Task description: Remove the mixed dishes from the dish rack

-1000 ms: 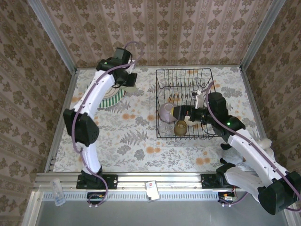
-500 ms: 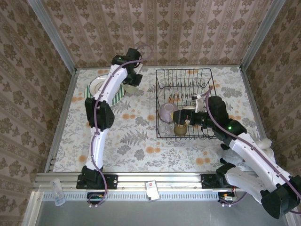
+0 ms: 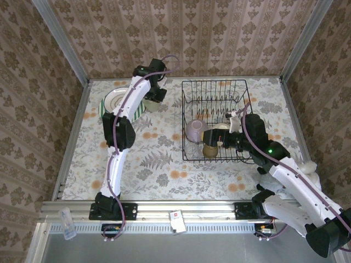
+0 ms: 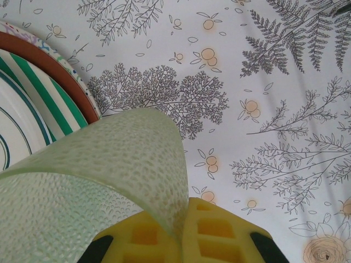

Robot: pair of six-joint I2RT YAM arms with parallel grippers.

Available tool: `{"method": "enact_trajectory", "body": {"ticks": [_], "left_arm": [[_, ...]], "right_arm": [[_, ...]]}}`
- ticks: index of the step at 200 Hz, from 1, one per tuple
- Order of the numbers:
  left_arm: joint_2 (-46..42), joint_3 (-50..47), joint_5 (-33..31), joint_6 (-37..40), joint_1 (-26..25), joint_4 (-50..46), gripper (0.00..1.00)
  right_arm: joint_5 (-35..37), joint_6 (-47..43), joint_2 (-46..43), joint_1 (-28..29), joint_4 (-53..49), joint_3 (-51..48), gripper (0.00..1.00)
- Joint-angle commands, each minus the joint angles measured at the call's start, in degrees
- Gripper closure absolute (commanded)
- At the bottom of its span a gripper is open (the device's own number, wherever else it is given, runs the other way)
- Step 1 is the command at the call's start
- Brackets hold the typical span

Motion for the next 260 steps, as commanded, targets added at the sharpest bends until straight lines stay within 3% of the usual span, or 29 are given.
{"method": "enact_trajectory", "body": {"ticks": [1,78,96,181,260], "left_arm": [[1.6,2.3,0.6,1.0,0.0,-0.2,1.00],[3.5,4.0,1.5,1.1,-0.4,0.3,1.00],[3.6,4.0,1.8,1.1,-0.4,0.3,0.95],[3.0,7.7,1.8,1.9,-0.5,1.0,0.61],[-8.1,6.2,0.3,2.6,-0.5,2.4,0.14]], "right_arm": [[0.9,0.9,0.0,0.6,-0.8,0.3,0.00],[1.3,1.0,0.4,1.0,-1.0,0.5,0.00],[1.3,1.0,0.5,1.1,-0.9,0.4,0.00],[2.2,0.7,1.2,1.4,-1.3,1.0,0.00],[11.4,-3.4,2.6,1.6,-9.7,5.5,0.00]]}}
